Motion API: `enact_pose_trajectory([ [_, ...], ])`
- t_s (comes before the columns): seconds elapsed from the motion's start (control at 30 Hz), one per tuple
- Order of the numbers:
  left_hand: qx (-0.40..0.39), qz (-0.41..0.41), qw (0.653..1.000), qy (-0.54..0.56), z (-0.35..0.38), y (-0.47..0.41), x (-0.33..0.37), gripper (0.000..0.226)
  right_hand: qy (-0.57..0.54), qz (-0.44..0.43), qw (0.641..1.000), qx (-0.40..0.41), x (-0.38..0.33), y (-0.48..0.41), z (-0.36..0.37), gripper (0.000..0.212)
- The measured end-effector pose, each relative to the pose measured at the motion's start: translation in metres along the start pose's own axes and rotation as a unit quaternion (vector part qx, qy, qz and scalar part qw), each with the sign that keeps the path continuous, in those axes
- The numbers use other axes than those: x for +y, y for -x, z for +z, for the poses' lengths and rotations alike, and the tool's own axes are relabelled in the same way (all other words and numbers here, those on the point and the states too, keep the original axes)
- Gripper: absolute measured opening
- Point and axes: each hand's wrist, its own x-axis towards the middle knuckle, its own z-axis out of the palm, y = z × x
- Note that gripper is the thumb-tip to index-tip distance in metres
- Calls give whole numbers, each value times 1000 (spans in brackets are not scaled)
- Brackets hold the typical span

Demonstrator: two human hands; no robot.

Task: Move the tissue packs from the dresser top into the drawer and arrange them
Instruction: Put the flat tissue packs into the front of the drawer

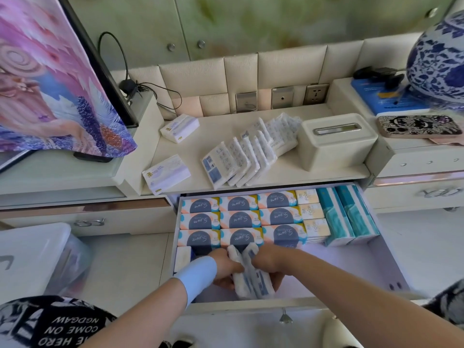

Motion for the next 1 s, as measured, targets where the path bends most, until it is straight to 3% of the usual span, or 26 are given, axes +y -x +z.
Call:
enact_pose_trajectory([
  [0.1, -27, 7, 999, -43, -14, 11, -1, 37, -55, 0, 998, -25, -10, 6, 15, 33],
  [0.17, -31, 26, 984, -173, -31, 19, -5, 31, -95, -31, 994, -50, -17, 5, 27, 32],
  [0.23, 27, 59, 933, -353, -52, 24, -7, 29, -118, -59, 989, -62, -25, 2, 37, 33],
  [0.3, 110, 97, 889, -433, -71, 26, -11, 27, -126, -70, 988, -60, -32, -1, 44, 36],
  [0.37, 188, 146, 874, -424, -85, 26, -19, 23, -136, -64, 987, -64, -37, -5, 51, 40],
  [0.47, 228, 200, 860, -410, -91, 24, -36, 32, -145, -62, 985, -68, -43, -6, 58, 40],
  [0.63, 206, 194, 899, -334, -85, 26, -55, 67, -143, -98, 981, -85, -59, -1, 69, 46],
  [0.73, 214, 189, 905, -315, -86, 25, -61, 69, -104, -41, 994, -20, -60, -7, 74, 42],
  [0.8, 203, 187, 914, -299, -87, 25, -63, 68, -157, -10, 987, -45, -57, -8, 77, 33],
  [0.9, 187, 195, 909, -318, -83, 24, -65, 61, -237, -38, 964, -111, -56, -1, 83, 30],
  [1.0, 205, 197, 886, -366, -81, 24, -67, 58, -106, -67, 990, -69, -60, -4, 88, 26],
])
